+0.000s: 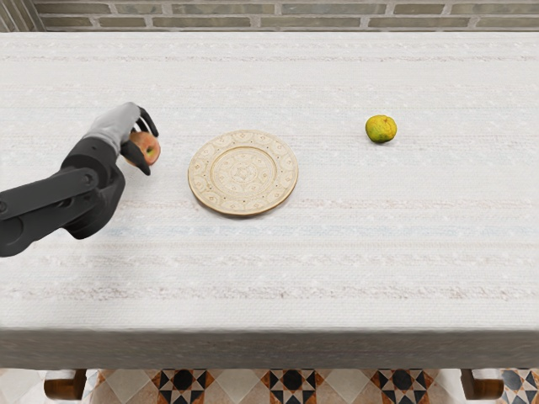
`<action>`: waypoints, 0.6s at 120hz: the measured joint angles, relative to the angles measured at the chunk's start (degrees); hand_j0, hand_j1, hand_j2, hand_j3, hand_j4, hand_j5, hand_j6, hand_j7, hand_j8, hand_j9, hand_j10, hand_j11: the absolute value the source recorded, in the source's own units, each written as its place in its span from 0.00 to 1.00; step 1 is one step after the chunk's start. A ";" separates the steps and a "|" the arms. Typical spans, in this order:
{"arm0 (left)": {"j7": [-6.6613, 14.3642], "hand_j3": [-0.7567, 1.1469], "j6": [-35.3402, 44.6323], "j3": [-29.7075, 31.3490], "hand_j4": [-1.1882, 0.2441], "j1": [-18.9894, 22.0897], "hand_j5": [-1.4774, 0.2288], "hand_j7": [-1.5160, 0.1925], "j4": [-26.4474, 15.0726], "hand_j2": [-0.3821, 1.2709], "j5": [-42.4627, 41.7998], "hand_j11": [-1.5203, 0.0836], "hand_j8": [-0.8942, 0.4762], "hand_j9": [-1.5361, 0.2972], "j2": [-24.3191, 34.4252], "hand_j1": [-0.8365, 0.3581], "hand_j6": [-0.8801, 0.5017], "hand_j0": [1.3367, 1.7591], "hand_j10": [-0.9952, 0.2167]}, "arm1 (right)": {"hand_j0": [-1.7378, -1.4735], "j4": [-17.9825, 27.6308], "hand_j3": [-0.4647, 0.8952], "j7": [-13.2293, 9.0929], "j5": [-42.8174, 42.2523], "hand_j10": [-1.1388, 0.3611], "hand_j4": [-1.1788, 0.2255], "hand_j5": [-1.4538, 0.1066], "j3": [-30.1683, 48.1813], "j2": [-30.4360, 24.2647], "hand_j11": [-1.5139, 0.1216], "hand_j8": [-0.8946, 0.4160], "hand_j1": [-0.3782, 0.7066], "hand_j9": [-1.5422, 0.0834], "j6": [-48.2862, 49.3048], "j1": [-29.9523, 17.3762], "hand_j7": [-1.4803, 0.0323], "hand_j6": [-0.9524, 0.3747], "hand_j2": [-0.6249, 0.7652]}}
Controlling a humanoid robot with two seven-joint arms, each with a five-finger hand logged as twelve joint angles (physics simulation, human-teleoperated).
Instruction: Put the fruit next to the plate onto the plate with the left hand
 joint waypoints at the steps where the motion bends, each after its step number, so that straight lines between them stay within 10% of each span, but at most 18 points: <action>1: 0.00 0.40 -0.02 0.00 0.37 -0.14 0.31 0.33 -0.03 0.50 -0.01 0.37 0.38 0.32 0.00 0.55 0.31 0.75 0.37 | 0.30 0.00 0.34 0.00 0.00 0.76 0.84 0.93 0.00 0.00 0.93 0.68 0.03 0.95 0.00 0.02 0.98 0.72 0.45; 72: -0.01 0.40 -2.53 -0.13 0.36 -6.41 0.27 0.31 -1.12 0.49 -4.50 0.35 0.38 0.31 -9.75 0.57 0.32 0.75 0.37 | 0.30 0.00 0.34 0.00 0.00 0.76 0.84 0.93 -0.05 0.00 0.93 0.68 0.03 0.95 0.00 0.31 0.98 0.72 0.45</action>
